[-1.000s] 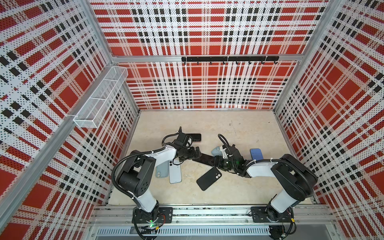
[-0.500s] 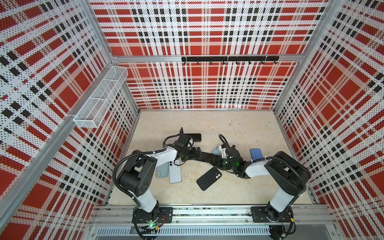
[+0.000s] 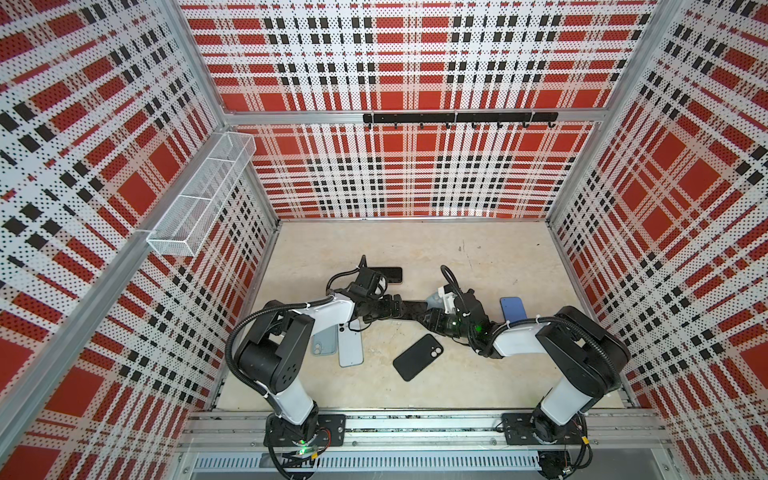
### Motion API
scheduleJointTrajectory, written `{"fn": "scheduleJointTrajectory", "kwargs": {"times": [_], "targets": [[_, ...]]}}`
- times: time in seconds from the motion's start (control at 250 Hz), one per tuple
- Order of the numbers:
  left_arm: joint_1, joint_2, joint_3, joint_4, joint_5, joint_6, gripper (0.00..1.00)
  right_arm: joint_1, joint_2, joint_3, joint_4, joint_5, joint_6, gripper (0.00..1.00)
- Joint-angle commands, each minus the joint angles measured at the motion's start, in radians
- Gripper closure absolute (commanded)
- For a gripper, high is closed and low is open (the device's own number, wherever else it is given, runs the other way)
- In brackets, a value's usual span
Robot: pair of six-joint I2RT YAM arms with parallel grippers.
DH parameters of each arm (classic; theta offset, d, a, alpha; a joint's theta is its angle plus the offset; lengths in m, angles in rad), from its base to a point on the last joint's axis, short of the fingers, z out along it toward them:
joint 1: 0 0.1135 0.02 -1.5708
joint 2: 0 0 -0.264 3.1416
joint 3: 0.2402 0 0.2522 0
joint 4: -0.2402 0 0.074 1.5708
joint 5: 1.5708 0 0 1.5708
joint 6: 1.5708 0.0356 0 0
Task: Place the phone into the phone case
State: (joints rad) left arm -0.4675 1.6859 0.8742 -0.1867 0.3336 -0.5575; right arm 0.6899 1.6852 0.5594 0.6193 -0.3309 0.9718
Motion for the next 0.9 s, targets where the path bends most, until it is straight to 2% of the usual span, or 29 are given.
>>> {"fn": "scheduleJointTrajectory", "kwargs": {"times": [0.0, 0.288, 0.568, 0.688, 0.704, 0.896], "targets": [[-0.016, 0.001, -0.021, -0.006, 0.029, -0.017, 0.09, 0.007, 0.031, 0.014, 0.132, 0.018, 0.032, 0.63], [-0.017, 0.005, -0.019, -0.007, 0.032, -0.018, 0.09, 0.007, 0.117, 0.042, 0.206, 0.028, 0.076, 0.78], [-0.016, -0.049, -0.014, -0.021, 0.031, -0.017, 0.08, 0.007, 0.048, 0.008, 0.179, 0.076, 0.045, 0.95], [-0.017, -0.138, 0.001, -0.045, 0.013, -0.004, 0.06, 0.008, -0.058, 0.027, 0.025, 0.095, -0.029, 1.0], [-0.016, -0.154, 0.005, -0.052, 0.007, 0.002, 0.0, 0.007, -0.077, 0.031, -0.004, 0.099, -0.042, 1.0], [-0.02, -0.354, 0.087, -0.179, -0.096, 0.111, 0.01, 0.001, -0.336, 0.12, -0.435, 0.237, -0.218, 1.0]]}}
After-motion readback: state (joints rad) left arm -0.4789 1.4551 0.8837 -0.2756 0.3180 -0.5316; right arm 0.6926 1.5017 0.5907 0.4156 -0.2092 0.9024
